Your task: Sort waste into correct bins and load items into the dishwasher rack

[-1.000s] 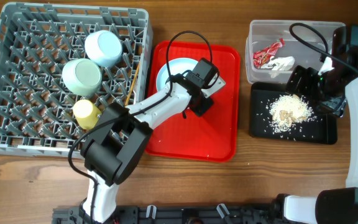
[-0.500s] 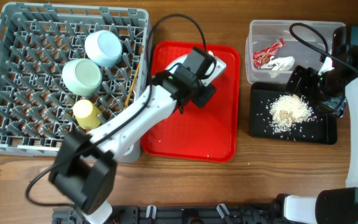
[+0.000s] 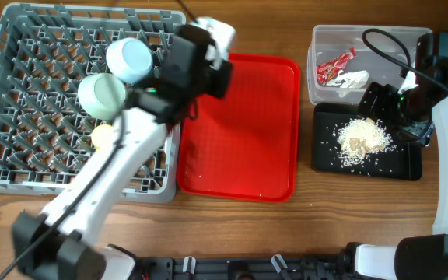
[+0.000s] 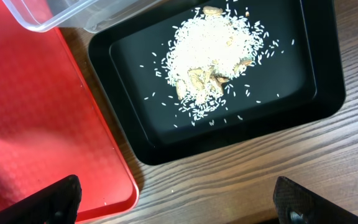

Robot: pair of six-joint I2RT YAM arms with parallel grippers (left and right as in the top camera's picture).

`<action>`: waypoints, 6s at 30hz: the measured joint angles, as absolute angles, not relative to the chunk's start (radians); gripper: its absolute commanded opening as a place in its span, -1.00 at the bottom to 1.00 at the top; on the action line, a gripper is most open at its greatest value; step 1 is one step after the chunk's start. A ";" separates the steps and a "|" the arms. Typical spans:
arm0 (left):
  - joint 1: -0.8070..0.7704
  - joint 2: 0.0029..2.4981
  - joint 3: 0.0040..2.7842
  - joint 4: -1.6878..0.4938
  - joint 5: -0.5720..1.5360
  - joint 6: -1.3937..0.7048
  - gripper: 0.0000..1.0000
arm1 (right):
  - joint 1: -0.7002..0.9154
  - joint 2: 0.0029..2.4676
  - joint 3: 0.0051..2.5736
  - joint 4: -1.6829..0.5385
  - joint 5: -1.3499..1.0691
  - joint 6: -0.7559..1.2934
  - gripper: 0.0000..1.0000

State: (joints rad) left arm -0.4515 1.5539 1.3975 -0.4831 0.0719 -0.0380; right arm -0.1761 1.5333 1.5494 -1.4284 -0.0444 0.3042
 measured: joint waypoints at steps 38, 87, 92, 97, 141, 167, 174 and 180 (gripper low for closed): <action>0.018 1.736 1.398 -0.384 0.775 -0.365 -0.21 | -0.176 1.533 1.549 -1.428 -0.044 0.304 0.99; -0.098 1.067 1.042 -0.902 0.128 -0.131 1.00 | -0.020 0.995 1.097 -0.915 -0.121 0.152 1.00; -0.136 0.761 0.904 -0.863 0.129 -0.136 1.00 | -0.020 0.730 1.034 -0.933 -0.061 0.167 1.00; -0.138 0.588 0.891 -0.875 0.128 -0.136 1.00 | -0.020 0.617 1.034 -0.945 -0.043 0.171 0.99; -0.138 0.522 0.885 -0.966 0.128 -0.136 1.00 | -0.020 0.057 0.377 -0.202 -0.051 0.100 0.99; -0.138 0.522 0.884 -0.965 0.128 -0.136 1.00 | 0.017 0.015 0.006 0.029 -0.038 0.104 0.99; -0.138 0.522 0.884 -0.966 0.128 -0.136 1.00 | 0.017 0.015 0.006 -0.001 -0.052 0.104 1.00; -0.138 0.522 0.884 -0.966 0.128 -0.136 1.00 | 0.017 0.015 0.006 -0.001 -0.052 0.104 0.99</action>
State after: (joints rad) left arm -0.1375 0.5224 0.8845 -0.9657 0.1284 -0.1364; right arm 0.0166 0.0154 0.0063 -0.0006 -0.0521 0.1040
